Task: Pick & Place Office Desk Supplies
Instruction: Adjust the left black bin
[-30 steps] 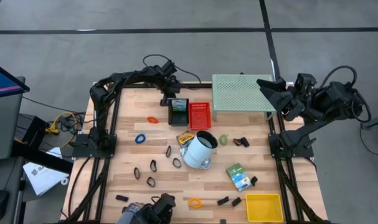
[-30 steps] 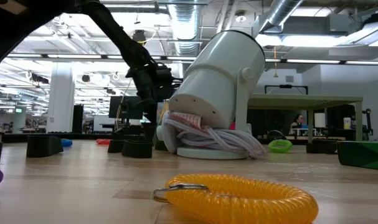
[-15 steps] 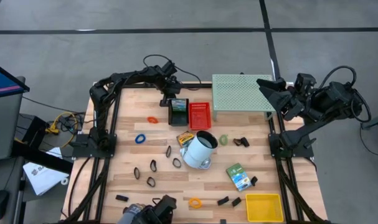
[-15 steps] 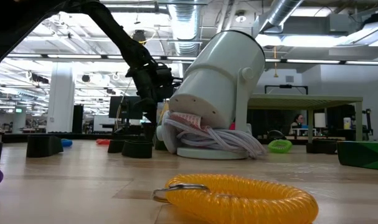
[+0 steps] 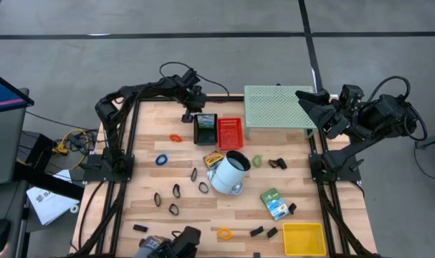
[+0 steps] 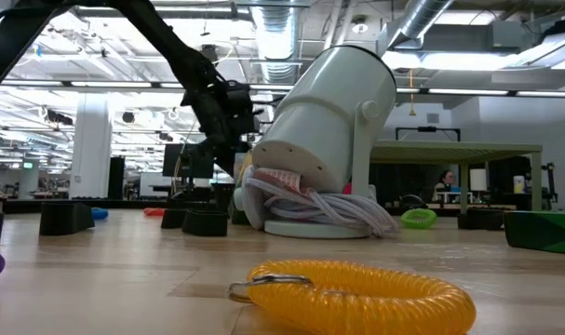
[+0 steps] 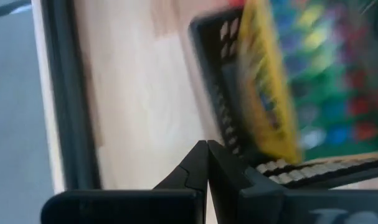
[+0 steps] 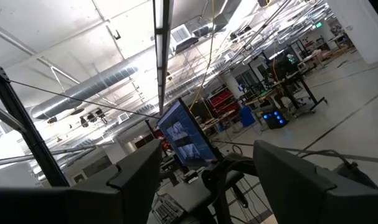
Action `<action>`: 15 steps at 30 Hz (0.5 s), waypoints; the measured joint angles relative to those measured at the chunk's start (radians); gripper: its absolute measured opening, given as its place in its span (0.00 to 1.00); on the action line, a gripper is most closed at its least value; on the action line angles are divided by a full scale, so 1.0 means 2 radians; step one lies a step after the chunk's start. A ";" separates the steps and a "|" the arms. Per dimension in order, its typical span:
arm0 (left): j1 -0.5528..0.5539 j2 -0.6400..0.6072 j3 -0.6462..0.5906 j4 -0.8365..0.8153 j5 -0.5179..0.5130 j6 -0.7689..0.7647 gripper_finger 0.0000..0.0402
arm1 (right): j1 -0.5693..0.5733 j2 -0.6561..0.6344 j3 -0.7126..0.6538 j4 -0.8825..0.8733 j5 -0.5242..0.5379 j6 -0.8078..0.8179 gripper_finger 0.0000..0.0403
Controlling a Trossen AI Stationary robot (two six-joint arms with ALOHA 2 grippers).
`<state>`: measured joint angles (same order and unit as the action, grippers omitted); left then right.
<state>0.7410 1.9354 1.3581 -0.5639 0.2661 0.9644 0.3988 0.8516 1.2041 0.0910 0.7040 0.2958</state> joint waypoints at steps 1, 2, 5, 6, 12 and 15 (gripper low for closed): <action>-0.001 0.001 -0.001 0.006 -0.010 0.000 0.00 | 0.000 0.000 0.000 0.000 0.000 0.000 0.62; -0.001 0.002 -0.001 0.016 -0.012 -0.001 0.00 | 0.000 0.000 0.000 0.000 0.000 0.000 0.62; -0.001 0.003 0.000 0.020 -0.012 -0.001 0.00 | 0.000 0.000 0.000 0.000 0.000 0.000 0.62; -0.001 0.003 0.000 0.020 -0.009 -0.002 0.00 | 0.000 0.000 0.000 0.000 0.000 0.000 0.62; -0.001 0.004 0.000 -0.003 0.007 -0.002 0.00 | 0.000 0.004 0.000 0.000 0.000 0.001 0.62; -0.001 0.004 0.000 -0.008 0.017 -0.001 0.00 | 0.000 0.009 0.000 0.001 0.000 0.002 0.62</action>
<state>0.7399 1.9430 1.3571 -0.5796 0.2996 0.9615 0.3992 0.8697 1.2041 0.0938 0.7031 0.2988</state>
